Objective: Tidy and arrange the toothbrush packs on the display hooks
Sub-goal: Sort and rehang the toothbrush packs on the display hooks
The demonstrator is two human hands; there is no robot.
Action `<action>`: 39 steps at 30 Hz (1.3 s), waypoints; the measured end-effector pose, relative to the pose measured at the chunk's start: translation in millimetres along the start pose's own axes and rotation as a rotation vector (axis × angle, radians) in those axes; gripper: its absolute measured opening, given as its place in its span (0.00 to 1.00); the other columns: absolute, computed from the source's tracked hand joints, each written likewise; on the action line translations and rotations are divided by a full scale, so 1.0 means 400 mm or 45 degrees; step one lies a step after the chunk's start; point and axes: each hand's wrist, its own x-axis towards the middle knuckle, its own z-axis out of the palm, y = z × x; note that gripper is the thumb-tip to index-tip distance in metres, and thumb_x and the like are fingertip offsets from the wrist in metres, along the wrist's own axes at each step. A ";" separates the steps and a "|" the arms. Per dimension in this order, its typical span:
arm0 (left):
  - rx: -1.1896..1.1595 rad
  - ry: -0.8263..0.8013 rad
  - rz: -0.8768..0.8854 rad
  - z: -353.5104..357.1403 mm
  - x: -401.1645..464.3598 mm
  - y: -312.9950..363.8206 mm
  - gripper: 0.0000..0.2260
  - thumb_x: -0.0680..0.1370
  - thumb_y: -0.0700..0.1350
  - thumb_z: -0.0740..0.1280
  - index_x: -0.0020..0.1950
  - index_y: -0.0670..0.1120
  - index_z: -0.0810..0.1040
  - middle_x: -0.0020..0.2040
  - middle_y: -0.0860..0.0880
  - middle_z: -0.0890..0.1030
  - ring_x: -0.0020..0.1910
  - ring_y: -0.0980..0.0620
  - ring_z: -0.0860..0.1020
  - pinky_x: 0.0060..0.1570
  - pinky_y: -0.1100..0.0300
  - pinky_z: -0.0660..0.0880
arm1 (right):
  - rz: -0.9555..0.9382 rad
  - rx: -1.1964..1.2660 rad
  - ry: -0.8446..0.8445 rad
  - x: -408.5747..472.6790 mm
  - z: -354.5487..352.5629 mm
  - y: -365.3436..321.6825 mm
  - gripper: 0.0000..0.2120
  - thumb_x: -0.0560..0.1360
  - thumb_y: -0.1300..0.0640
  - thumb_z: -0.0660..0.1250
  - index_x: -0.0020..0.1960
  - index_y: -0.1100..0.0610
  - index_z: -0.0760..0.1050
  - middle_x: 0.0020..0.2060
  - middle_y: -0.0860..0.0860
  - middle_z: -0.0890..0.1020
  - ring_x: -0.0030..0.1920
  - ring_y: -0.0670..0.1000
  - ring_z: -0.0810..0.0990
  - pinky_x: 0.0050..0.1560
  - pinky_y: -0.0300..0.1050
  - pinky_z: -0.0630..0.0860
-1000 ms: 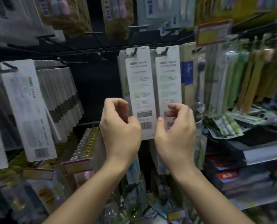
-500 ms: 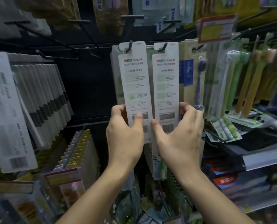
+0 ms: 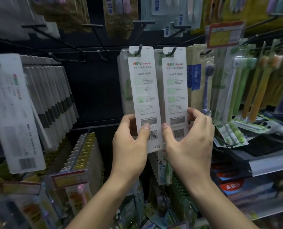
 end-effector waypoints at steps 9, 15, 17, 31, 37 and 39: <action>0.009 -0.030 0.039 -0.020 -0.021 0.021 0.10 0.84 0.41 0.68 0.64 0.50 0.78 0.55 0.59 0.86 0.55 0.61 0.85 0.47 0.65 0.82 | -0.025 0.045 0.030 -0.004 -0.021 -0.011 0.31 0.75 0.47 0.76 0.73 0.57 0.69 0.61 0.48 0.73 0.61 0.47 0.74 0.61 0.40 0.71; 0.020 -0.051 0.083 -0.025 -0.031 0.043 0.10 0.84 0.41 0.67 0.64 0.50 0.78 0.56 0.60 0.86 0.55 0.61 0.85 0.48 0.65 0.82 | -0.044 0.064 0.044 -0.010 -0.024 -0.022 0.32 0.75 0.47 0.76 0.73 0.57 0.70 0.61 0.48 0.73 0.59 0.43 0.72 0.59 0.36 0.68; 0.035 -0.061 0.099 -0.027 -0.035 0.047 0.10 0.84 0.41 0.67 0.64 0.51 0.78 0.57 0.60 0.85 0.56 0.61 0.84 0.49 0.65 0.82 | -0.046 0.075 0.058 -0.010 -0.026 -0.025 0.32 0.75 0.47 0.76 0.73 0.58 0.70 0.61 0.49 0.73 0.60 0.44 0.73 0.60 0.37 0.70; 0.180 -0.107 0.185 -0.042 -0.071 0.078 0.06 0.84 0.44 0.67 0.57 0.52 0.71 0.50 0.59 0.85 0.44 0.53 0.85 0.39 0.48 0.84 | -0.080 0.276 0.036 -0.018 -0.053 -0.033 0.26 0.71 0.54 0.67 0.69 0.55 0.74 0.57 0.46 0.75 0.57 0.39 0.75 0.57 0.33 0.73; 0.131 -0.082 0.195 -0.046 -0.068 0.071 0.05 0.81 0.51 0.63 0.53 0.60 0.68 0.49 0.53 0.87 0.44 0.43 0.85 0.41 0.33 0.81 | -0.168 0.372 0.016 -0.028 -0.047 -0.032 0.20 0.75 0.60 0.60 0.65 0.58 0.77 0.55 0.50 0.78 0.56 0.46 0.77 0.56 0.38 0.73; 0.120 -0.076 0.208 -0.047 -0.065 0.062 0.06 0.82 0.51 0.62 0.54 0.61 0.66 0.51 0.54 0.86 0.46 0.48 0.86 0.46 0.35 0.82 | -0.186 0.394 0.030 -0.032 -0.044 -0.033 0.17 0.77 0.61 0.58 0.62 0.59 0.78 0.53 0.50 0.79 0.54 0.45 0.78 0.53 0.34 0.71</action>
